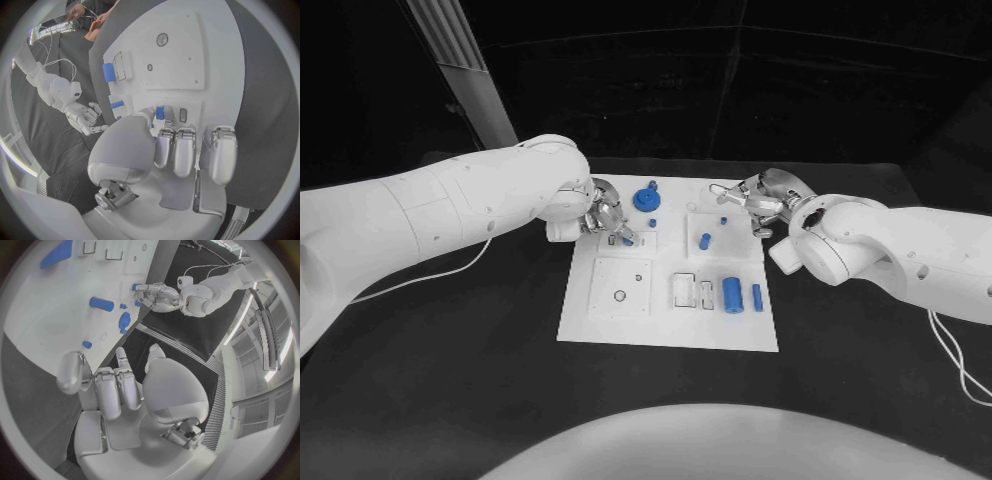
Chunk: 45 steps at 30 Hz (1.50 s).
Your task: Assemble the parts on the task board
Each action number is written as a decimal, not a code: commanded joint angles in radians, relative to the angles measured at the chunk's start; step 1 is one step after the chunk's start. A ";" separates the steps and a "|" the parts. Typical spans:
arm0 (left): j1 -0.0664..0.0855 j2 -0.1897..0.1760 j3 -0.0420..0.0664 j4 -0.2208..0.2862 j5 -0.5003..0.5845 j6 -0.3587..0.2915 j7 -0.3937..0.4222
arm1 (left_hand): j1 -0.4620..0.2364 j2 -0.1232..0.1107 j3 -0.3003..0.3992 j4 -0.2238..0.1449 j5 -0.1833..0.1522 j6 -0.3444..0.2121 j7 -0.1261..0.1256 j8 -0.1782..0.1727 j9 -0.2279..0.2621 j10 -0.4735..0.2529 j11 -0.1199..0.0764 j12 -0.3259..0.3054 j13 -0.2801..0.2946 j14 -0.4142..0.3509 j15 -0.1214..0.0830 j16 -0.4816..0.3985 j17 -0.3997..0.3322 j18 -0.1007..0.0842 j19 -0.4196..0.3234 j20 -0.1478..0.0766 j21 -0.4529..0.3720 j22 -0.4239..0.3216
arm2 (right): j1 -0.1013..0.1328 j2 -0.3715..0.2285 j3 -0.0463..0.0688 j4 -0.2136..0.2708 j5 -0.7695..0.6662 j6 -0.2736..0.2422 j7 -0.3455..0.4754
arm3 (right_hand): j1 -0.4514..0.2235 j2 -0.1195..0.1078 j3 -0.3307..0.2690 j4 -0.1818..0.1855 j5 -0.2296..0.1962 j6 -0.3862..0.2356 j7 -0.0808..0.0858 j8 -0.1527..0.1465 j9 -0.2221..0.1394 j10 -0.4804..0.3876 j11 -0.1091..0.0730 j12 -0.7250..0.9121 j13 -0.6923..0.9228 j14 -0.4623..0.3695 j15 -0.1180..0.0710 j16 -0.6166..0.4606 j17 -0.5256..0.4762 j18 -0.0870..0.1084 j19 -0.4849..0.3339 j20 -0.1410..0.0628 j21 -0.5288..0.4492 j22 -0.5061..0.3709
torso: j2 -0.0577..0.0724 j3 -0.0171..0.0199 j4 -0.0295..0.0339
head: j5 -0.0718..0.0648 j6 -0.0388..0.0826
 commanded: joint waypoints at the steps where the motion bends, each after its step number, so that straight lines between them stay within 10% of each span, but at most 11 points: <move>1: -0.002 0.003 -0.001 0.000 -0.004 0.005 -0.018 | -0.023 -0.002 -0.026 0.001 -0.032 0.000 0.009 -0.008 -0.001 0.104 0.010 0.002 0.263 0.104 0.007 0.003 0.263 -0.006 0.102 0.009 0.004 0.263 | 0.001 0.000 0.000 0.003 -0.003 0.001 0.003 | 0.006 0.003 -0.005 0.000 0.005 -0.008 0.001 0.005 0.002 0.104 0.000 0.003 0.263 0.104 -0.004 0.002 0.263 0.011 0.000 -0.003 -0.005 0.093 | 0.000 -0.0001 0.0004 | -0.001 0.000; 11: -0.003 0.001 -0.001 0.005 -0.004 -0.032 -0.034 | -0.123 -0.006 -0.135 0.003 -0.100 -0.006 0.016 -0.006 0.006 0.104 0.017 0.002 0.263 0.104 0.017 0.003 0.263 -0.006 0.102 0.019 0.004 0.263 | 0.001 -0.001 0.000 0.003 -0.003 0.002 0.003 | 0.006 0.003 -0.005 0.000 0.005 -0.008 0.001 0.006 0.002 0.104 0.000 0.003 0.263 0.104 -0.004 0.002 0.263 0.011 0.000 -0.003 -0.005 0.093 | 0.000 -0.0003 0.0012 | -0.001 0.002; 22: -0.003 -0.026 -0.001 0.035 -0.004 -0.150 0.037 | -0.239 0.031 -0.256 0.005 -0.246 -0.064 0.016 0.115 0.122 0.104 0.017 0.002 0.263 0.104 0.019 0.003 0.263 -0.006 0.102 0.022 0.004 0.263 | -0.001 -0.001 0.000 0.001 -0.003 0.003 0.003 | 0.006 0.004 -0.006 0.000 0.005 -0.008 0.001 0.006 0.002 0.104 0.000 0.003 0.263 0.104 -0.004 0.002 0.263 0.011 0.001 -0.003 -0.005 0.093 | -0.001 -0.0007 0.0026 | -0.005 0.008; 36: 0.006 -0.064 -0.001 0.084 -0.004 -0.221 0.113 | -0.202 0.057 -0.264 0.002 -0.243 -0.078 0.009 0.176 0.175 0.104 0.011 0.002 0.263 0.104 0.014 0.003 0.263 -0.006 0.102 0.019 0.004 0.263 | -0.006 -0.001 0.000 -0.001 -0.003 0.005 0.003 | 0.007 0.004 -0.006 0.000 0.005 -0.009 0.001 0.007 0.002 0.104 0.000 0.003 0.263 0.104 -0.004 0.002 0.263 0.012 -0.002 -0.003 -0.008 0.092 | 0.000 -0.0001 0.0006 | -0.004 0.014; 45: 0.008 -0.069 -0.001 0.088 -0.004 -0.165 0.117 | -0.029 0.093 -0.250 0.000 -0.161 -0.111 0.016 0.112 0.111 0.104 0.016 0.002 0.263 0.104 0.016 0.003 0.263 -0.006 0.102 0.018 0.004 0.263 | -0.007 0.000 0.000 -0.001 -0.003 0.003 0.003 | 0.007 0.004 -0.006 -0.001 0.005 -0.009 0.001 0.007 0.002 0.104 0.000 0.003 0.263 0.104 -0.004 0.002 0.263 0.012 -0.003 -0.003 -0.009 0.091 | 0.001 0.0002 0.0002 | -0.001 0.016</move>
